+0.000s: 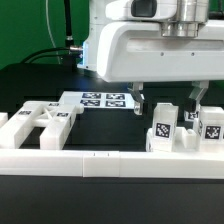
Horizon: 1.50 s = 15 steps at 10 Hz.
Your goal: Assemble chair
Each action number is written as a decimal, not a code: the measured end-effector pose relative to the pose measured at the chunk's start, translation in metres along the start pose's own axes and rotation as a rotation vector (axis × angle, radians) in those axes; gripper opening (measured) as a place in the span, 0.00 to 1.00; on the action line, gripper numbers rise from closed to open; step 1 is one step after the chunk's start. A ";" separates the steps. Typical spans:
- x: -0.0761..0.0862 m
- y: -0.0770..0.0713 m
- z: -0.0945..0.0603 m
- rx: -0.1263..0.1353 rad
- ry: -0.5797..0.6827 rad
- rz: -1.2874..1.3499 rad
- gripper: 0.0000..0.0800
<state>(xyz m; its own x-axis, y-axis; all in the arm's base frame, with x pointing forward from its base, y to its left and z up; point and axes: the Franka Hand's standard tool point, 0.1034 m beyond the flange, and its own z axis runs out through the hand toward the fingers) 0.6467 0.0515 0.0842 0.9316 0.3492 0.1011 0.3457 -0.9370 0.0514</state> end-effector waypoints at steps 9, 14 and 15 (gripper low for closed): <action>-0.004 -0.005 0.005 -0.020 -0.029 -0.433 0.49; -0.003 -0.004 0.005 -0.022 -0.023 -0.265 0.36; -0.003 -0.004 0.005 -0.022 -0.022 -0.217 0.36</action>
Offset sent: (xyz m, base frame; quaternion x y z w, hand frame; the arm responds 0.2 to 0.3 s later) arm -0.0075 0.0234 -0.0095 0.0577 -0.0019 -0.2035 0.9774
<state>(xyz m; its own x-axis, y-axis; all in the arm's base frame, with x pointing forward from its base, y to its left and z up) 0.6426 0.0543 0.0783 0.8379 0.5421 0.0632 0.5361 -0.8392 0.0915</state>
